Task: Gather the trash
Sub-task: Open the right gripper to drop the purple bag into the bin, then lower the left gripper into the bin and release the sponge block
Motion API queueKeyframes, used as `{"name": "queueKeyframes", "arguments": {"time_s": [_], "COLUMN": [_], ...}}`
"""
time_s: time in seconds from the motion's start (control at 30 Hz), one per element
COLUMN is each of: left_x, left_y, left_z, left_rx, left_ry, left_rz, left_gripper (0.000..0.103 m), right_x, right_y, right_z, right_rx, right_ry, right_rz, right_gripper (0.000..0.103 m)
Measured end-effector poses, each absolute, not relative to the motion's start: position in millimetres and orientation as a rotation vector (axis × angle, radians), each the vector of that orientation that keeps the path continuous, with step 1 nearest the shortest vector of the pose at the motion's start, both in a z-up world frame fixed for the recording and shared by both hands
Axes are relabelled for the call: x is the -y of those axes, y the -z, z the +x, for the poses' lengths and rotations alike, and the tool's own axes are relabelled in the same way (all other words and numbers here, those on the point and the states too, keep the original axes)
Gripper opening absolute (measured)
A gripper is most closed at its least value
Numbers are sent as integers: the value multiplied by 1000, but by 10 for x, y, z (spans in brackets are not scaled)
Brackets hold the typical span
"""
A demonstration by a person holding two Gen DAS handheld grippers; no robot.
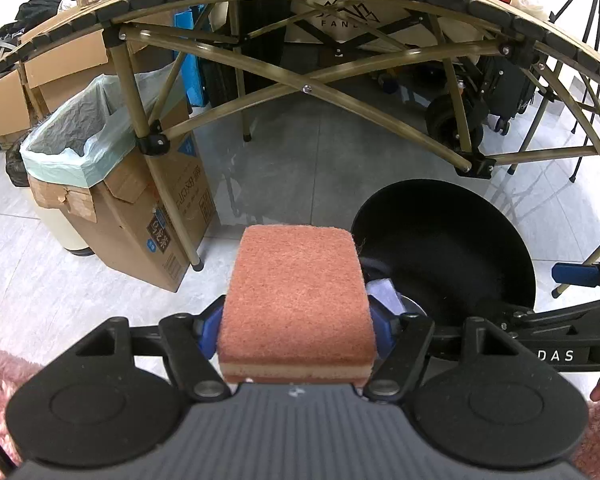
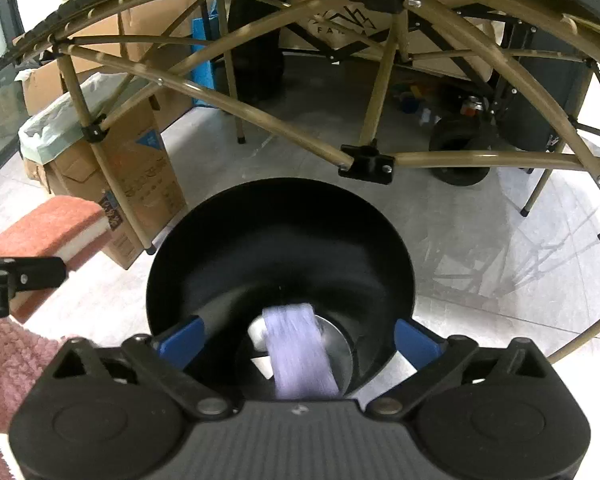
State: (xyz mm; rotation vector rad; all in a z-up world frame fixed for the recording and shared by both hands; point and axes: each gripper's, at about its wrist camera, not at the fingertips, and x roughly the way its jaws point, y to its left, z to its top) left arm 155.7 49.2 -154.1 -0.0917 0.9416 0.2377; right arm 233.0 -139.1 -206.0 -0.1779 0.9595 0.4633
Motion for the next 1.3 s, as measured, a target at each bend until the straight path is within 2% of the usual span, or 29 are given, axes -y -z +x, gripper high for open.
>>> {"name": "queueKeyframes", "arguments": {"time_s": [0.6, 1.3], "left_x": [-413, 275], "left_y": [1532, 1570], "left_z": [1587, 1893], "left_rx": [-938, -944], "left_ry": [-218, -79], "left_rz": [-73, 35], "left_gripper": [70, 71], "right_x": [1485, 2179], "right_y": [1983, 1621], "right_z": [2296, 2329], "right_rx": [-935, -869], "right_ry": [-398, -214], "right_rz": [-203, -59], "right_gripper": [103, 103]}}
